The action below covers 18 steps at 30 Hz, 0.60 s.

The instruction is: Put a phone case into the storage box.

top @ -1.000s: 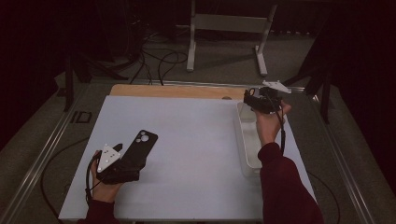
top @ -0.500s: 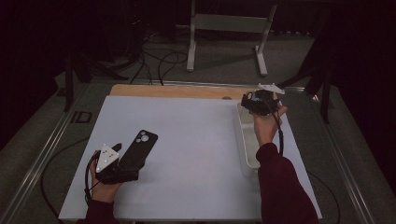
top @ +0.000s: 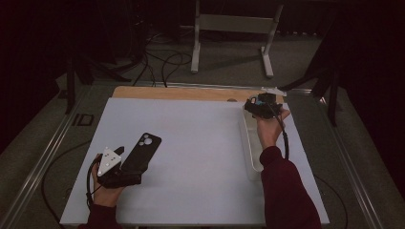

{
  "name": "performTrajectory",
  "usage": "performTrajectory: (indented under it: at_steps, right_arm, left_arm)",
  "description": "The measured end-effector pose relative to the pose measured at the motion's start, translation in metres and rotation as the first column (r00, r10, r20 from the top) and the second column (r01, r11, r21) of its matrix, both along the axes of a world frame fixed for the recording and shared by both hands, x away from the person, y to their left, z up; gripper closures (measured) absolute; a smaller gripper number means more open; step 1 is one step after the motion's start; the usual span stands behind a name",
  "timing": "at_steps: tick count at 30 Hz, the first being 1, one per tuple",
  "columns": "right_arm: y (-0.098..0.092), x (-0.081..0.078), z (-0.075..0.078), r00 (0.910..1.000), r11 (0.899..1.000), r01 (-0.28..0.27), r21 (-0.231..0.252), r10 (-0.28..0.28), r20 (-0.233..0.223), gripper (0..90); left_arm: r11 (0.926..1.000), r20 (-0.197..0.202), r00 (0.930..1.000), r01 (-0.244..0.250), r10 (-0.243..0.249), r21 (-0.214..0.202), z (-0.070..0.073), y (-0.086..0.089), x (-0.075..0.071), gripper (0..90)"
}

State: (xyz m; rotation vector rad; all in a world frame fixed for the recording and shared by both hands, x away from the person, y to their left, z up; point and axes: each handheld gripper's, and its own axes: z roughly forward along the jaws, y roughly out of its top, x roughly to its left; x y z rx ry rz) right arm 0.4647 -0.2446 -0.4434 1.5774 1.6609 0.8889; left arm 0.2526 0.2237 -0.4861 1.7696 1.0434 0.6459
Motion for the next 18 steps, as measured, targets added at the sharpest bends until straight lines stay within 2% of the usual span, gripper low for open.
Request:
performTrajectory:
  at_steps: [3, 8, 15, 18]
  right_arm:
    - [0.000, 0.002, -0.001, 1.0000, 1.000, 0.000, 0.003, 0.000, -0.001, 16.8]
    - [-0.002, 0.005, -0.006, 0.9995, 1.000, 0.010, -0.010, -0.010, -0.029, 16.7]
    - [0.000, 0.010, -0.007, 0.9992, 1.000, 0.014, -0.011, -0.015, -0.037, 16.2]
    - [0.001, 0.013, -0.005, 0.9983, 1.000, 0.024, -0.014, -0.025, -0.053, 10.8]
  left_arm:
    - [1.0000, -0.003, 1.0000, 0.003, -0.003, 0.004, 0.000, 0.000, 0.000, 0.0]
    - [1.0000, -0.003, 1.0000, 0.003, -0.003, 0.001, 0.000, 0.000, 0.000, 0.0]
    - [1.0000, -0.005, 1.0000, 0.007, -0.007, 0.004, -0.001, -0.002, 0.001, 0.0]
    - [1.0000, -0.003, 1.0000, 0.007, -0.007, 0.001, -0.001, -0.001, 0.000, 0.0]
